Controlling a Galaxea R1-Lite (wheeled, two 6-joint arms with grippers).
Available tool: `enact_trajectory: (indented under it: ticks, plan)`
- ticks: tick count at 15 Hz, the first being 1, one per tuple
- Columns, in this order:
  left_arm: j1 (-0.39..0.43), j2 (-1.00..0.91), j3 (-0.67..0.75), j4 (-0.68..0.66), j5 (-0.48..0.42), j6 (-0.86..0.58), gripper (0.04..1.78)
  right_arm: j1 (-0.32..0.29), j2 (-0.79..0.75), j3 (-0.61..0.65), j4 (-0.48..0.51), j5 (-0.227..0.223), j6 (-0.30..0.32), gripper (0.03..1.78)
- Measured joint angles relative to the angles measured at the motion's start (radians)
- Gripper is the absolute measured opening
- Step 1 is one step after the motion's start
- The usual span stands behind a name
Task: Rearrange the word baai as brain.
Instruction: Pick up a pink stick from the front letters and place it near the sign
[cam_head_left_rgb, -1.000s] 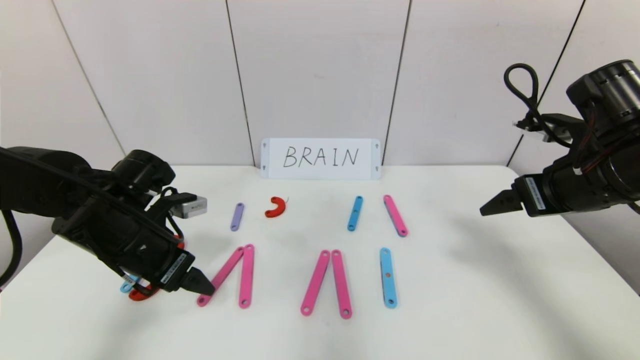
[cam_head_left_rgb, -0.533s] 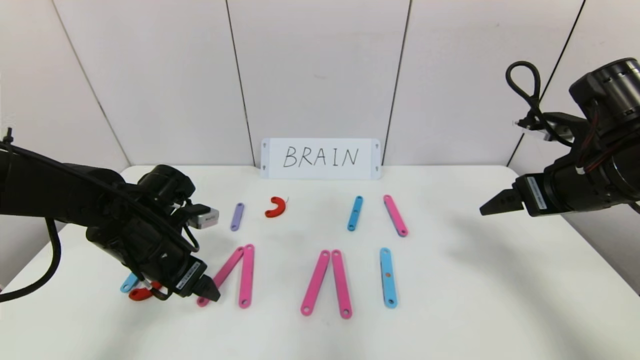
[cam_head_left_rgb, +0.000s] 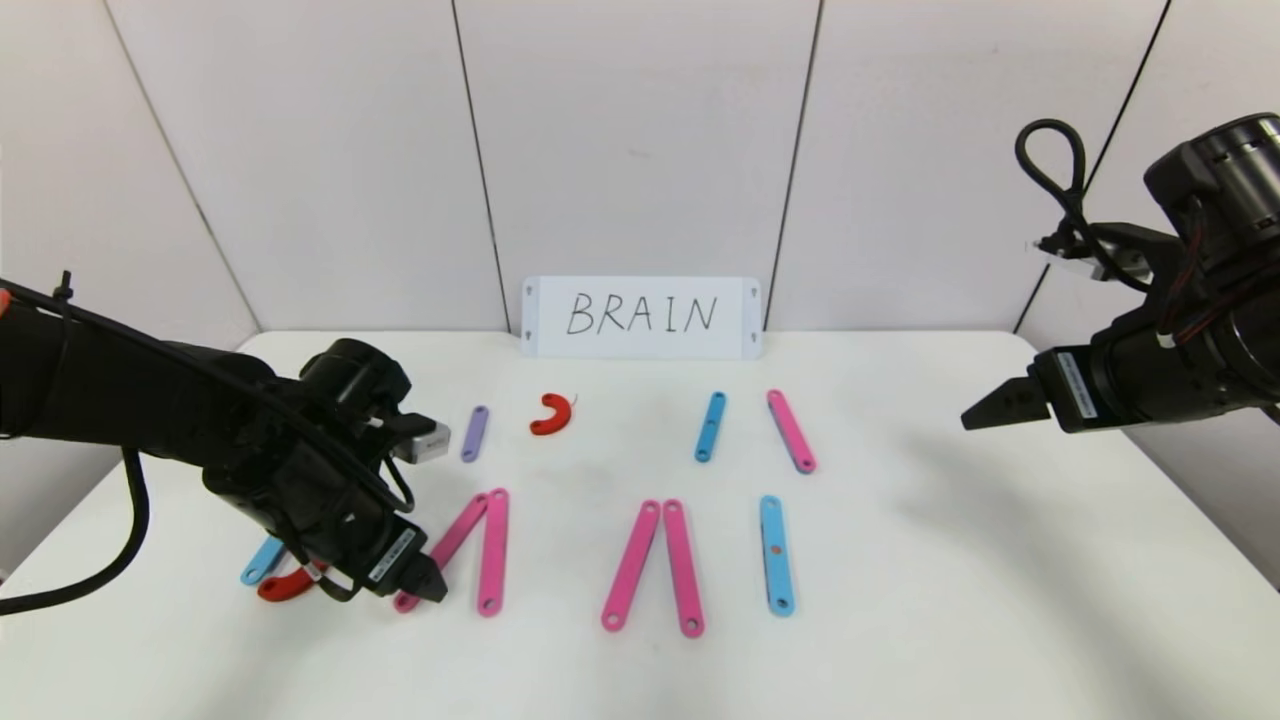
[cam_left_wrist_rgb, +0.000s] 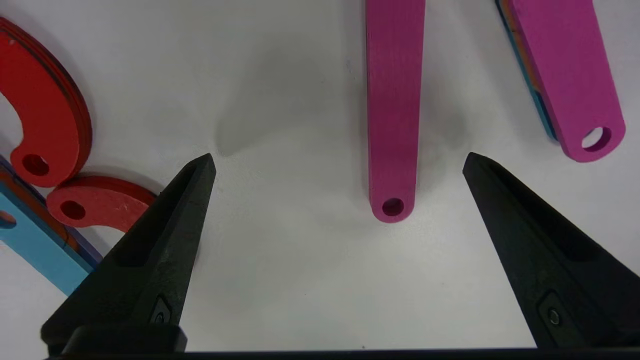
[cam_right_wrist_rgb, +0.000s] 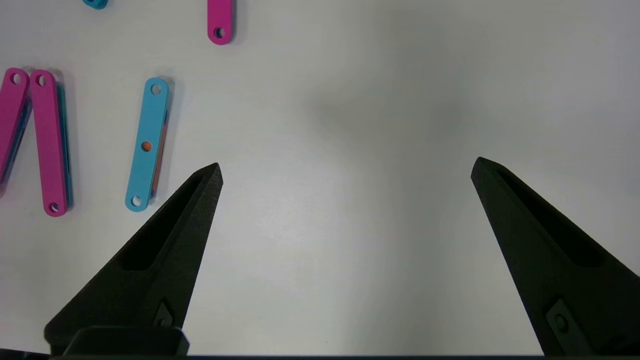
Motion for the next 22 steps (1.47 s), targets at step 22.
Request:
enact_trajectory:
  ticks: [22]
  plan:
    - [-0.039,0.058,-0.025,-0.103,0.02,-0.012,1.64,0.006,-0.007,0.016,-0.003,-0.001,-0.012,1.74]
